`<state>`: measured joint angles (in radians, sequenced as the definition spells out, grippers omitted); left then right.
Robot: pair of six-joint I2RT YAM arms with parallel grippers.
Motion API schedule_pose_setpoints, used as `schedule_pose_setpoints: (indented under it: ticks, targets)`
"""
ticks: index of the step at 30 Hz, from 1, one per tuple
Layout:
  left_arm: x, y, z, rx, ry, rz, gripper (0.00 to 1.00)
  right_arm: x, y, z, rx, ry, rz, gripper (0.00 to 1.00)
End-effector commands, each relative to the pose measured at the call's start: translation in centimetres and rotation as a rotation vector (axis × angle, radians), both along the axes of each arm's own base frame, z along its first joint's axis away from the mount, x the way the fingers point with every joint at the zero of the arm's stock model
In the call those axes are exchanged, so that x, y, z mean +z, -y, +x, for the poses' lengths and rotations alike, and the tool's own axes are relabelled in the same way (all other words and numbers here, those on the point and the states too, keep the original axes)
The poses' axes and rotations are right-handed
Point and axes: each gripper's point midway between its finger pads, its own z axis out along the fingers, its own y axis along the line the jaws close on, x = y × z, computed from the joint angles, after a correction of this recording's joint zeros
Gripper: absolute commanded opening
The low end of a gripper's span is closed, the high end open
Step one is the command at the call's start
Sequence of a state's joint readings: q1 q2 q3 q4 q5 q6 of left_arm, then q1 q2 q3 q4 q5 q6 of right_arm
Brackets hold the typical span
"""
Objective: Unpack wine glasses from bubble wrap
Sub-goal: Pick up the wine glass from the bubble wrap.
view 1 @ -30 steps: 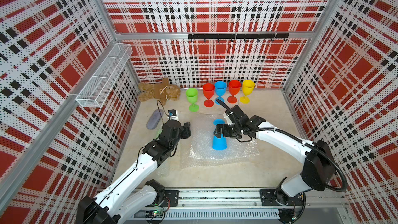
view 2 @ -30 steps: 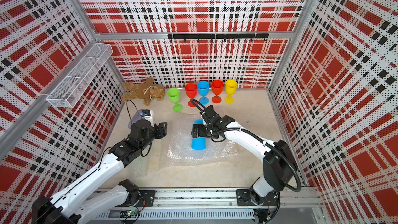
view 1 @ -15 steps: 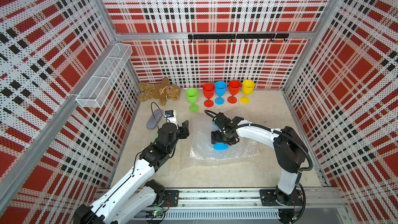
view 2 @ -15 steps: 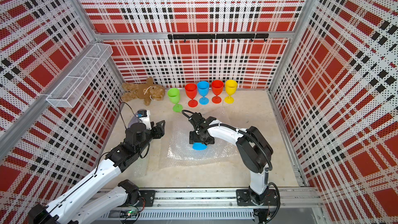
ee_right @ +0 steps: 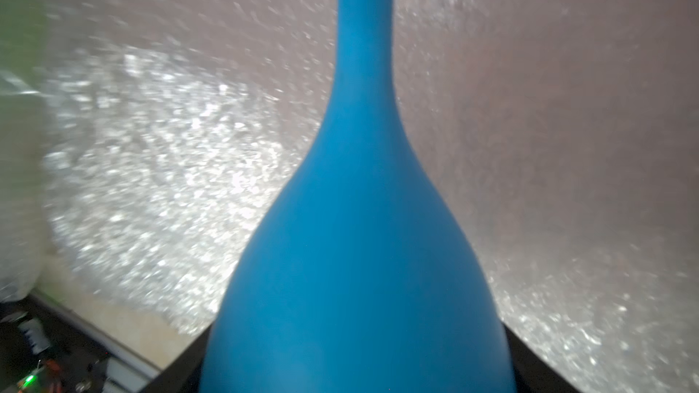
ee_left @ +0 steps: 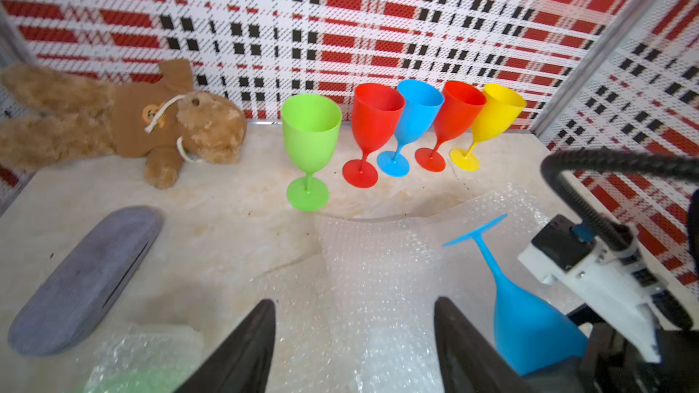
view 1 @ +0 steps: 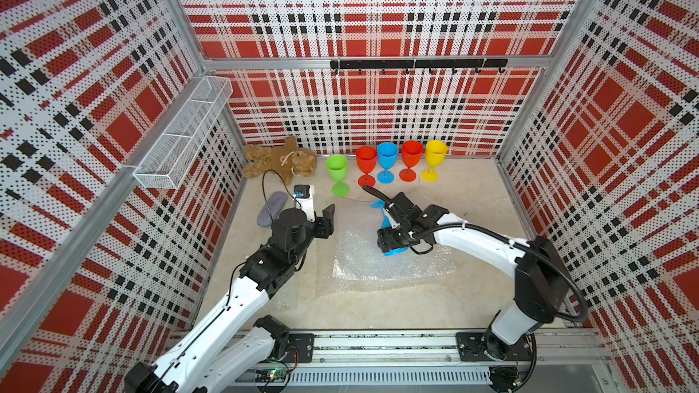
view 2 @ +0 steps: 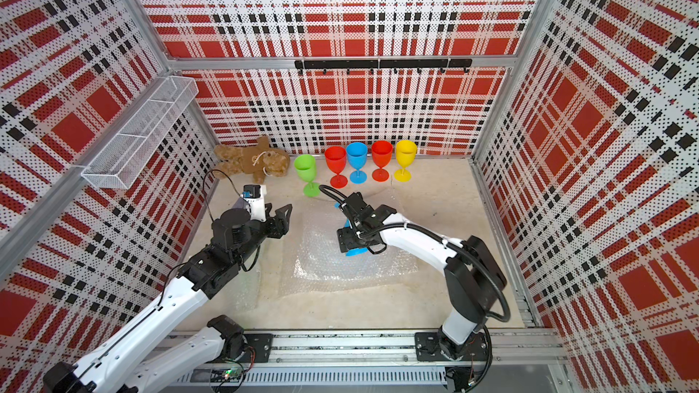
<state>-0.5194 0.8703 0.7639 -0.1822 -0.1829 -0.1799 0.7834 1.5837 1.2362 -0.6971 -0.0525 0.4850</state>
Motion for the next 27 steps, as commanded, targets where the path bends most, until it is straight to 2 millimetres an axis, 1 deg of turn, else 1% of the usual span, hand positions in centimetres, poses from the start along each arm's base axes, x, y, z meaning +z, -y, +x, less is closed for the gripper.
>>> schedule_pose_setpoints:
  ticks: [1, 3, 5, 6, 8, 11, 16, 19, 22, 25, 27]
  targets:
    - [4.0, 3.2, -0.8, -0.205, 0.213, 0.122, 0.70, 5.2, -1.3, -1.1, 0.208, 0.153, 0.128, 0.81]
    - [4.7, 5.0, -1.9, -0.306, 0.330, 0.211, 0.73, 6.3, -1.5, -1.9, 0.270, 0.180, 0.153, 0.80]
    - [4.5, 6.9, -2.8, -0.384, 0.404, 0.307, 0.76, 7.2, -1.6, -2.5, 0.314, 0.204, 0.176, 0.79]
    - [4.3, 7.5, -2.9, -0.397, 0.421, 0.347, 0.77, 7.7, -1.7, -2.8, 0.334, 0.216, 0.194, 0.78]
    - [4.0, 8.1, -2.6, -0.407, 0.438, 0.402, 0.77, 8.7, -1.9, -3.3, 0.368, 0.238, 0.226, 0.77]
    - [4.1, 8.2, -1.8, -0.396, 0.462, 0.438, 0.78, 9.5, -2.1, -4.1, 0.411, 0.254, 0.259, 0.77]
    - [3.6, 8.9, -1.2, -0.418, 0.459, 0.488, 0.75, 9.4, -1.9, -4.8, 0.455, 0.261, 0.263, 0.74]
    - [3.4, 9.4, -1.0, -0.441, 0.459, 0.506, 0.71, 9.3, -1.8, -5.2, 0.469, 0.263, 0.272, 0.73]
    - [3.2, 9.9, -1.0, -0.464, 0.460, 0.502, 0.64, 9.1, -1.9, -5.5, 0.479, 0.258, 0.278, 0.71]
    - [3.2, 10.6, -1.2, -0.505, 0.467, 0.501, 0.47, 8.7, -2.0, -5.7, 0.488, 0.243, 0.282, 0.69]
    - [3.1, 11.0, -1.3, -0.527, 0.466, 0.498, 0.39, 8.8, -2.0, -5.8, 0.488, 0.243, 0.289, 0.69]
